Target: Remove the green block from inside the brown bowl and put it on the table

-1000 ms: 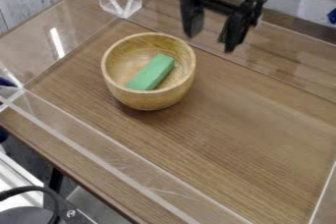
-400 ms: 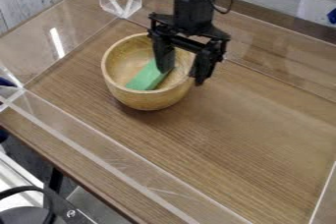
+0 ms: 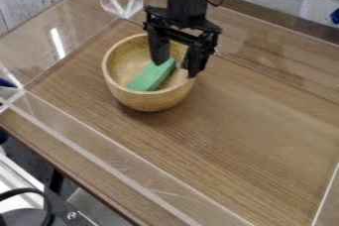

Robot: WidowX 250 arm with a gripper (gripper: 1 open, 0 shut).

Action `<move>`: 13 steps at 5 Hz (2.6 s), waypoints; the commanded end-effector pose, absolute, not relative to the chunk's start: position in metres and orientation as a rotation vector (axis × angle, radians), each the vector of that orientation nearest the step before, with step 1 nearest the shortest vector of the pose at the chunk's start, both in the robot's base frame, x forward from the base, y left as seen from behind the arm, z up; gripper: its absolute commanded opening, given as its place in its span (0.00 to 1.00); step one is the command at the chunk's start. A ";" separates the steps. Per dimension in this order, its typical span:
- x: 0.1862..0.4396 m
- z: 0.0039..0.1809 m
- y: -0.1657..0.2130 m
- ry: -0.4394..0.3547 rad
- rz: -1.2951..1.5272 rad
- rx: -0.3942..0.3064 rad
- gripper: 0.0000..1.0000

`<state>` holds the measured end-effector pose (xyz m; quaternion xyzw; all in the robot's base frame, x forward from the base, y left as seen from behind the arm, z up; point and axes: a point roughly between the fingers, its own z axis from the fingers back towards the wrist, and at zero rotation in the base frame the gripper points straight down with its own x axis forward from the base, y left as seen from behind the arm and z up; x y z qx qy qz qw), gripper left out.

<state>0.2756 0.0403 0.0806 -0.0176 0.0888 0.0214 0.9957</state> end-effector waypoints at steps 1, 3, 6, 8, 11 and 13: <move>0.277 0.093 0.042 0.128 0.075 -0.033 1.00; 0.264 0.091 0.050 0.121 0.087 -0.048 1.00; 0.259 0.076 0.100 0.111 0.077 0.018 1.00; 0.269 0.071 0.105 0.143 0.069 -0.061 1.00; 0.289 0.059 0.100 0.132 0.004 -0.077 1.00; 0.289 0.052 0.094 0.131 -0.032 -0.079 1.00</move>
